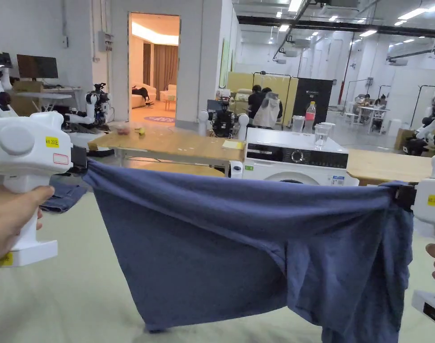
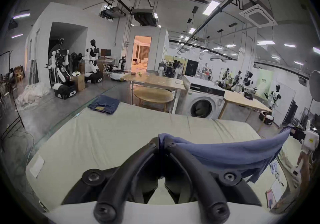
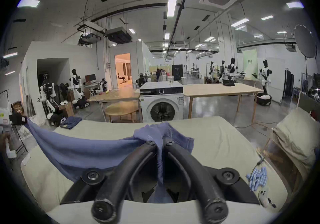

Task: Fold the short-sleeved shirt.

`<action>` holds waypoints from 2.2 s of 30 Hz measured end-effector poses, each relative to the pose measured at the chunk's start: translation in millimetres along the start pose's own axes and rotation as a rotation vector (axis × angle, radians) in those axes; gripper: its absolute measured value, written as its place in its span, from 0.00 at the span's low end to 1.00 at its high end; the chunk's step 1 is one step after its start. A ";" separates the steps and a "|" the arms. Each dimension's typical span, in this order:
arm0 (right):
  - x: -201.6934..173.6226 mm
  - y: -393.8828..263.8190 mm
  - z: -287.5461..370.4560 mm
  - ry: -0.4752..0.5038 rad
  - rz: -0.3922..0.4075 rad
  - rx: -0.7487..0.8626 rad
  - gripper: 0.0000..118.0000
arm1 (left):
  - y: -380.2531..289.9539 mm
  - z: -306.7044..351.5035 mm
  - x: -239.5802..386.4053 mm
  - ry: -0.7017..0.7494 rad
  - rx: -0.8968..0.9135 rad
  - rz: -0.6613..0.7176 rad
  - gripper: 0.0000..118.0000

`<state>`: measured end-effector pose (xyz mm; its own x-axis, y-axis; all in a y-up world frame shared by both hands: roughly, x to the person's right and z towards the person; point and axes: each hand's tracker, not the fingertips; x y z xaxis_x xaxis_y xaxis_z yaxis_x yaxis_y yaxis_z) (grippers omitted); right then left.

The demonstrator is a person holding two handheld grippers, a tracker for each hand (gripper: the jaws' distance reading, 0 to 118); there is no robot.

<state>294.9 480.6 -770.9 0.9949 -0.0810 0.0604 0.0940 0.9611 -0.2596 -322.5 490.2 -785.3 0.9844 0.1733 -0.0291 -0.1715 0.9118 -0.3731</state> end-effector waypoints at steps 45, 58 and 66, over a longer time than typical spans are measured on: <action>11.1 -302.5 86.5 -0.123 0.138 -0.319 0.41 | -352.5 81.6 -28.9 0.027 -0.388 0.045 0.07; -83.2 -279.0 97.8 -0.013 0.084 -0.090 0.00 | -315.7 70.4 47.7 -0.036 -0.107 -0.090 0.03; -107.0 -279.8 71.2 0.053 0.053 -0.120 0.00 | -297.4 26.5 70.0 -0.045 -0.135 -0.118 0.00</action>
<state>159.6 239.1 -636.1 0.9988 -0.0480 -0.0068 0.0420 0.9262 -0.3747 -203.5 241.0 -651.9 0.9942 0.0876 0.0627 -0.0455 0.8690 -0.4926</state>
